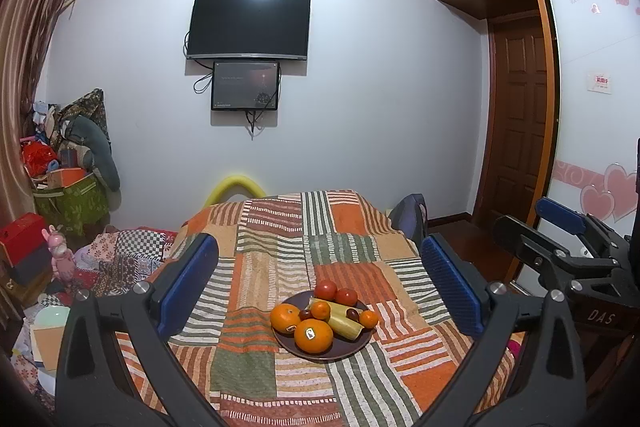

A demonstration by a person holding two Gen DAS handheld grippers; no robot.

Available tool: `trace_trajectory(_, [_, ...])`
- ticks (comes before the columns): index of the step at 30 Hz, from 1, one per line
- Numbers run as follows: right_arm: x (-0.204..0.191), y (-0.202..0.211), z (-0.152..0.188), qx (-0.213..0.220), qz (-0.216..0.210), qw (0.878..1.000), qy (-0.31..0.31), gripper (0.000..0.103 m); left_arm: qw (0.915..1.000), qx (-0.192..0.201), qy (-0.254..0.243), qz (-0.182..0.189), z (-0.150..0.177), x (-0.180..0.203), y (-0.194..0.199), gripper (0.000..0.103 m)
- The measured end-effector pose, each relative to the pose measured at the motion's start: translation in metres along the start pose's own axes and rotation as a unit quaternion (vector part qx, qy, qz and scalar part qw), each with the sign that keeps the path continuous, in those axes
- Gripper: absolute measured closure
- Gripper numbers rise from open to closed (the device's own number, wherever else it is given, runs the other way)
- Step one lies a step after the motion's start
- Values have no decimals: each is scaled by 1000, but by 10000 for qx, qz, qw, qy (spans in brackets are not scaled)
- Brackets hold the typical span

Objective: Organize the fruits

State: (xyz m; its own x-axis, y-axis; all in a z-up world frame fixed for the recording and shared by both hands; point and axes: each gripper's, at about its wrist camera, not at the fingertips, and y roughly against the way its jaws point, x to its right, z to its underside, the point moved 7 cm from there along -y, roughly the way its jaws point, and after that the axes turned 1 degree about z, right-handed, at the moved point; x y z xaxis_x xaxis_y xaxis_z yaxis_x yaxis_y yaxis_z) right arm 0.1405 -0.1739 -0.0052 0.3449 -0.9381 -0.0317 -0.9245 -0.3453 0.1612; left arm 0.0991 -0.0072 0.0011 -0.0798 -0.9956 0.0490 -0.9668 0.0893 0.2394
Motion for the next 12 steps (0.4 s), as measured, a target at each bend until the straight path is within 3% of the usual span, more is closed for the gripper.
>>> trace_trajectory(12, [0,-4,5,-55,15,10000,-15,0,10000,-21,-23,8,-1,2,-1,0])
